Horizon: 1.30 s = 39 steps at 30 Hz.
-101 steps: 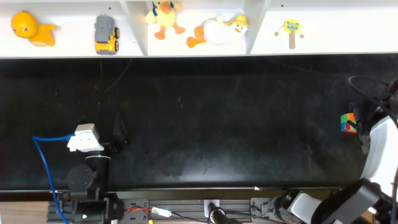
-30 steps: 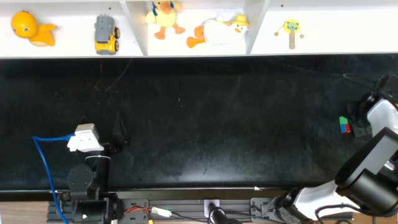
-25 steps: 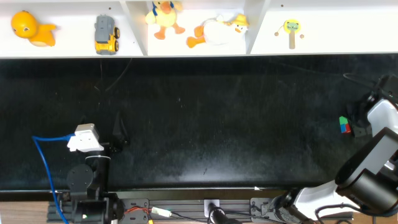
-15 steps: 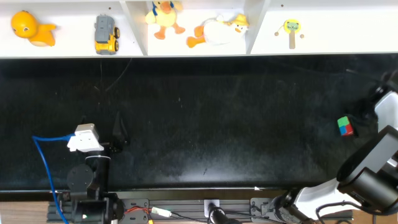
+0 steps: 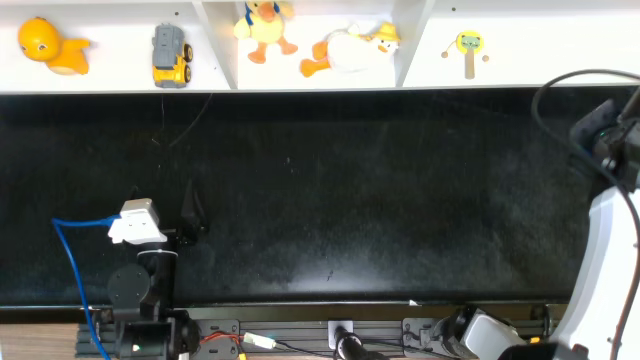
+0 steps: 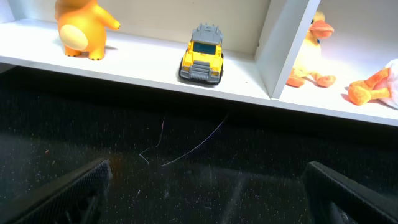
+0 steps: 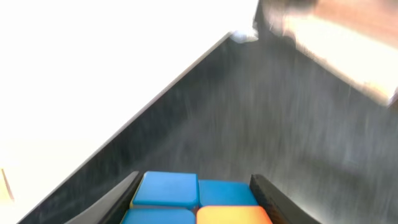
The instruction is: Store Toys
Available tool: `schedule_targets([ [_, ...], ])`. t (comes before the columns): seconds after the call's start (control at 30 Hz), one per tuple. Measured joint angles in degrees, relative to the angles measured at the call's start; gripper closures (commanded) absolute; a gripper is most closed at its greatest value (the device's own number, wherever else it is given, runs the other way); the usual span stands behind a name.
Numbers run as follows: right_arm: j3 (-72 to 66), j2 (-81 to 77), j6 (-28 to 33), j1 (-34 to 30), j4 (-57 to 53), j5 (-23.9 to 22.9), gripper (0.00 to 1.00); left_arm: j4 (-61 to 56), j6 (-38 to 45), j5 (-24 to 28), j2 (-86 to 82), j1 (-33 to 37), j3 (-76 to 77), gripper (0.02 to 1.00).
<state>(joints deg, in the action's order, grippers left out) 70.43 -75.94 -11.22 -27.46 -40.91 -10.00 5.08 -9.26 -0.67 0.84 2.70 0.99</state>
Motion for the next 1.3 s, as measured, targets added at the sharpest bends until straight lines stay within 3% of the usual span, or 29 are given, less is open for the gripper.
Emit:
schedule_targets([
  [0.2,-1.92,-3.04,12.57,-2.1,3.61,-0.26,0.954,0.0,0.0,0.0,0.0,0.0,0.0,0.02],
  [0.37,-3.1,-4.39,22.93,-5.07,8.79,10.73,0.952,0.0,0.0,0.02,0.0,0.0,0.0,0.02],
  [0.5,-3.5,-4.37,27.32,-6.62,16.52,19.87,0.95,0.0,0.0,0.0,0.0,0.0,0.0,0.02],
  [0.93,-17.84,-12.48,31.41,-6.78,61.77,33.81,0.954,0.0,0.0,0.0,0.0,0.0,0.0,0.02],
  [1.3,-18.6,-29.33,25.38,-6.1,90.68,38.1,0.954,0.0,0.0,0.0,0.0,0.0,0.0,0.02],
])
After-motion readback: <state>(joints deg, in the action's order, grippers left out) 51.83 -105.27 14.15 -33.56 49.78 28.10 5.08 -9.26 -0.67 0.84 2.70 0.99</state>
